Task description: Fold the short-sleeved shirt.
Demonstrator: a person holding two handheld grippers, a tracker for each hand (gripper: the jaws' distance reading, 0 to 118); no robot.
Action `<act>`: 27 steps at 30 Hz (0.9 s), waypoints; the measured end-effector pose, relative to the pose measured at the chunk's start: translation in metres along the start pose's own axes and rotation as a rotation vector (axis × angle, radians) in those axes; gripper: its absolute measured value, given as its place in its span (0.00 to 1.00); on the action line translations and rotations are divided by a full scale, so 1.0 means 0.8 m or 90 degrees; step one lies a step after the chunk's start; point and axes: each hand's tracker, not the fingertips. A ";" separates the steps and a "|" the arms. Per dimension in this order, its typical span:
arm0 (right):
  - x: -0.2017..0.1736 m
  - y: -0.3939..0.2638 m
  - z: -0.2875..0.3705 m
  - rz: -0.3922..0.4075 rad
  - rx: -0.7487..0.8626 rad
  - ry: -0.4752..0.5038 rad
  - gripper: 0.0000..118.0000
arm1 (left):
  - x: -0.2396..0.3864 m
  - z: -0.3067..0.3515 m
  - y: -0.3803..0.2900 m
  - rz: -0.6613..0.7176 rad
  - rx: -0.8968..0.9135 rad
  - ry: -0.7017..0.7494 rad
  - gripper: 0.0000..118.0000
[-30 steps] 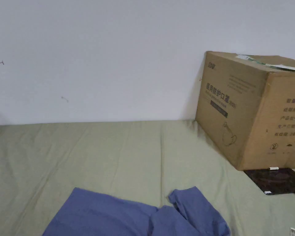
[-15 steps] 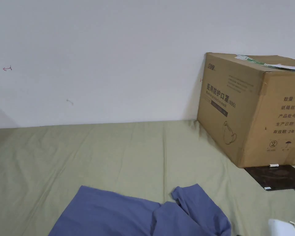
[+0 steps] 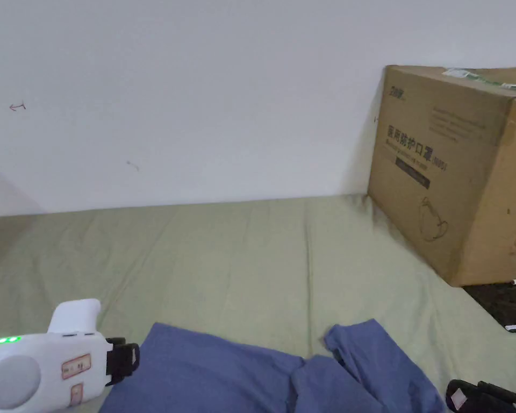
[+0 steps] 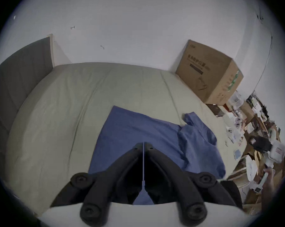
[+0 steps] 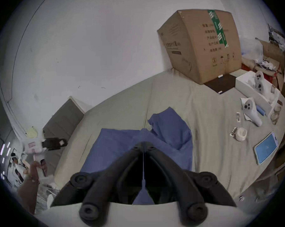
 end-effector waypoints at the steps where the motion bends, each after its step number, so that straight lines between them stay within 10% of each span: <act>1: 0.003 0.002 -0.008 -0.004 -0.005 -0.002 0.00 | -0.014 -0.025 0.018 0.007 -0.018 -0.009 0.01; 8: 0.030 -0.003 -0.081 -0.013 -0.066 -0.037 0.00 | -0.086 -0.211 0.115 -0.021 -0.154 0.042 0.05; 9: 0.034 -0.006 -0.091 -0.016 -0.077 -0.041 0.00 | -0.093 -0.233 0.122 -0.023 -0.160 0.046 0.26; 10: 0.038 -0.008 -0.099 -0.018 -0.085 -0.042 0.00 | -0.098 -0.251 0.126 -0.019 -0.165 0.061 0.68; 12: 0.044 -0.013 -0.113 -0.021 -0.100 -0.046 0.00 | -0.106 -0.285 0.130 -0.019 -0.182 0.066 0.93; 24: 0.089 -0.023 -0.139 -0.030 -0.137 -0.077 0.00 | -0.113 -0.370 0.080 -0.072 -0.240 0.056 0.92; 27: 0.093 -0.027 -0.131 -0.044 -0.136 -0.071 0.00 | -0.106 -0.340 0.084 -0.086 -0.208 0.067 0.73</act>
